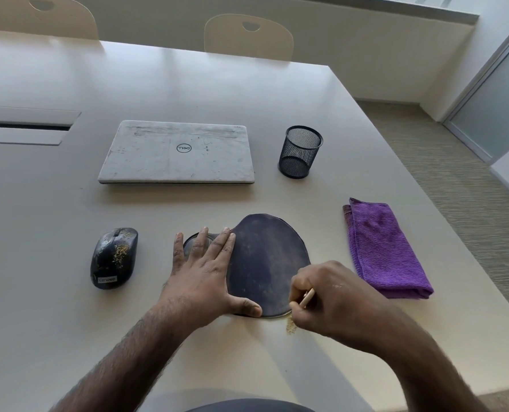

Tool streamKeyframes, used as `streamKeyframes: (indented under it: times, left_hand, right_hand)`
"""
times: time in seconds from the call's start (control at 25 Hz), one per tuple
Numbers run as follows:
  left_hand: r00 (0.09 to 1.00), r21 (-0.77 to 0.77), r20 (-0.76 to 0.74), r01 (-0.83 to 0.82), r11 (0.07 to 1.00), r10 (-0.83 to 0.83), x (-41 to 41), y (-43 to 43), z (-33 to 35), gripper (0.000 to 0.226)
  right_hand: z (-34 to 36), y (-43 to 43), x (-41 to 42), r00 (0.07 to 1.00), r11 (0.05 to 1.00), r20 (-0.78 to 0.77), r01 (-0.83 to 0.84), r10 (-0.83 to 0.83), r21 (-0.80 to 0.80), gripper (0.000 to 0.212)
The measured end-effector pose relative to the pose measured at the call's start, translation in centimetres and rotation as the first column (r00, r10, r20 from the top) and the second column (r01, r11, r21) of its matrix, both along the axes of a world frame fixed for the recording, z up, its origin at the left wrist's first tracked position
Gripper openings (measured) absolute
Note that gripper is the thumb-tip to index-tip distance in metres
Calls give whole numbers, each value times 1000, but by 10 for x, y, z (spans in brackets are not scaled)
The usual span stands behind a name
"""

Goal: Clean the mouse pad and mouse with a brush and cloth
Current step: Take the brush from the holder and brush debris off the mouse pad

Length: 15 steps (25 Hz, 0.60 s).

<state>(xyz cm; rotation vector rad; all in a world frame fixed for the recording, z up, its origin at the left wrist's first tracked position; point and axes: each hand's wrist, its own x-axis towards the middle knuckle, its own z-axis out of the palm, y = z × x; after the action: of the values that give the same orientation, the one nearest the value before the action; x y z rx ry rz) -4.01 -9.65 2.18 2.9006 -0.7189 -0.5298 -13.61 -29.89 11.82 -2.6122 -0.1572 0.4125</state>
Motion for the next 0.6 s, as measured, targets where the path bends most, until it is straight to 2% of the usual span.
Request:
streamKeyframes:
  times: [0.12, 0.24, 0.36, 0.44, 0.6]
  left_hand:
    - [1000, 4, 0, 1, 1000, -1, 0, 0, -1, 139]
    - [1000, 4, -4, 3, 1000, -3, 0, 0, 0, 138]
    - [1000, 2, -1, 1, 1000, -1, 0, 0, 0, 139]
    - [1000, 1, 1, 4, 1000, -4, 0, 0, 0, 139]
    - [1000, -2, -8, 2, 1000, -2, 1, 1, -1, 140]
  right_hand:
    - [6, -3, -2, 999, 989, 0, -34, 34, 142, 8]
    - [9, -5, 0, 999, 977, 46, -14, 4, 214, 6]
    - [2, -2, -1, 999, 983, 12, -42, 41, 181, 6]
    - [1, -7, -1, 1000, 991, 18, -7, 5, 135, 9]
    - [8, -15, 3, 997, 975, 59, 45, -59, 219, 10]
